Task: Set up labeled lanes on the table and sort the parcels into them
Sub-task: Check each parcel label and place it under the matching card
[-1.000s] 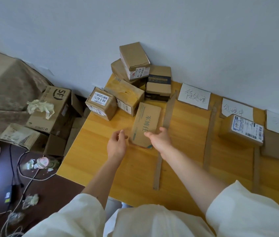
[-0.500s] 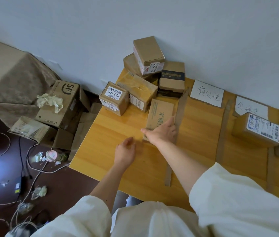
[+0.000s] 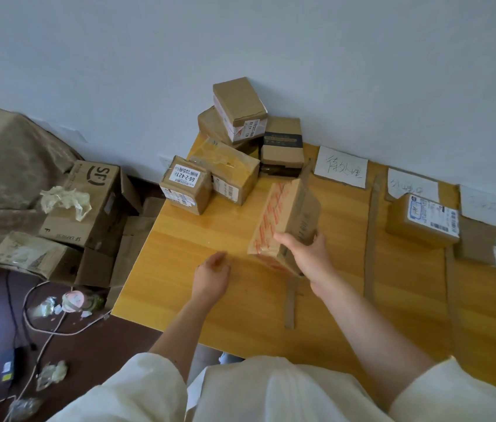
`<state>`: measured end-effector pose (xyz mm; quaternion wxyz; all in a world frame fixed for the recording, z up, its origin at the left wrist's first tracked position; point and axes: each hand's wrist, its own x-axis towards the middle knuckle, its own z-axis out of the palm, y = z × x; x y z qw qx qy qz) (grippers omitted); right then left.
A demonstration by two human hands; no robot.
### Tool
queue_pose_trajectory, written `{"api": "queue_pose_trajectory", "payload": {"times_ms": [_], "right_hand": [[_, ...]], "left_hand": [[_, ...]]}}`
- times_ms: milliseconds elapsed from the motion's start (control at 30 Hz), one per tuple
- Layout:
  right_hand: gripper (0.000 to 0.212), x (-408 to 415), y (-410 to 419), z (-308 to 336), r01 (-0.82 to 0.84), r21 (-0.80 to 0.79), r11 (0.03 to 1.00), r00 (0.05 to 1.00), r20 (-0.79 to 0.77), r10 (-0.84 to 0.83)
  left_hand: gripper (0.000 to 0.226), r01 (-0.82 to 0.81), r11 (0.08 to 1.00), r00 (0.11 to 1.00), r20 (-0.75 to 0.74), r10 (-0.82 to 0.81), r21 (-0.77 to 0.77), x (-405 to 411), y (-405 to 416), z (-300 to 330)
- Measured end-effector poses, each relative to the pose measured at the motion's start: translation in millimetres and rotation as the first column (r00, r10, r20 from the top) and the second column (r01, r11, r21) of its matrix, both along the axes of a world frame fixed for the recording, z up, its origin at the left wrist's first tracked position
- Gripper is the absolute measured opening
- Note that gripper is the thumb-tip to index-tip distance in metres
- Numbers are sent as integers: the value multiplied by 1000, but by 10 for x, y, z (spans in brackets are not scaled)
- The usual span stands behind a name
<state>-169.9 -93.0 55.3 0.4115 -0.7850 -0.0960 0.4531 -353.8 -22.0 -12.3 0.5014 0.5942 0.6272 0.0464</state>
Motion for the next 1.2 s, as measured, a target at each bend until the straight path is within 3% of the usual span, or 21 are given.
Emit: {"api": "queue_pose_trajectory", "payload": {"times_ms": [200, 300, 400, 500, 633, 733, 800, 933, 1033, 1100, 1200], "right_hand": [[100, 221, -258, 157, 30, 149, 988, 992, -127, -11], [106, 360, -392, 221, 27, 217, 976, 979, -202, 18], [98, 498, -530, 276, 74, 284, 956, 960, -281, 10], [79, 619, -669, 318, 112, 345, 932, 952, -306, -1], [70, 780, -841, 342, 130, 380, 916, 947, -320, -1], [34, 896, -930, 400, 94, 349, 932, 972, -235, -10], [22, 963, -964, 419, 123, 318, 940, 981, -183, -67], [68, 1060, -979, 387, 194, 271, 943, 975, -161, -154], [96, 1093, -992, 351, 199, 170, 965, 973, -152, -174], [89, 1116, -1004, 321, 238, 167, 957, 961, -182, -208], [62, 1158, -1024, 316, 318, 219, 922, 924, -287, -251]], "left_hand": [[36, -153, 985, 975, 148, 164, -80, 207, -80, 186], [40, -180, 943, 909, 319, 268, -280, 453, -143, 398], [52, 6, 893, 860, 458, 226, -451, 699, -190, 651], [51, 219, 851, 827, 554, 98, -478, 921, -248, 838], [59, 325, 845, 813, 582, -20, -425, 1174, -329, 949], [87, 278, 898, 827, 561, -43, -341, 1310, -385, 967], [86, 247, 952, 825, 554, -108, -182, 1380, -438, 985], [90, 312, 941, 780, 530, -334, 134, 1505, -518, 1014], [103, 376, 872, 802, 362, -476, 314, 1576, -526, 972], [108, 397, 860, 799, 339, -496, 321, 1611, -540, 961], [117, 378, 879, 806, 364, -467, 291, 1657, -558, 950]]}}
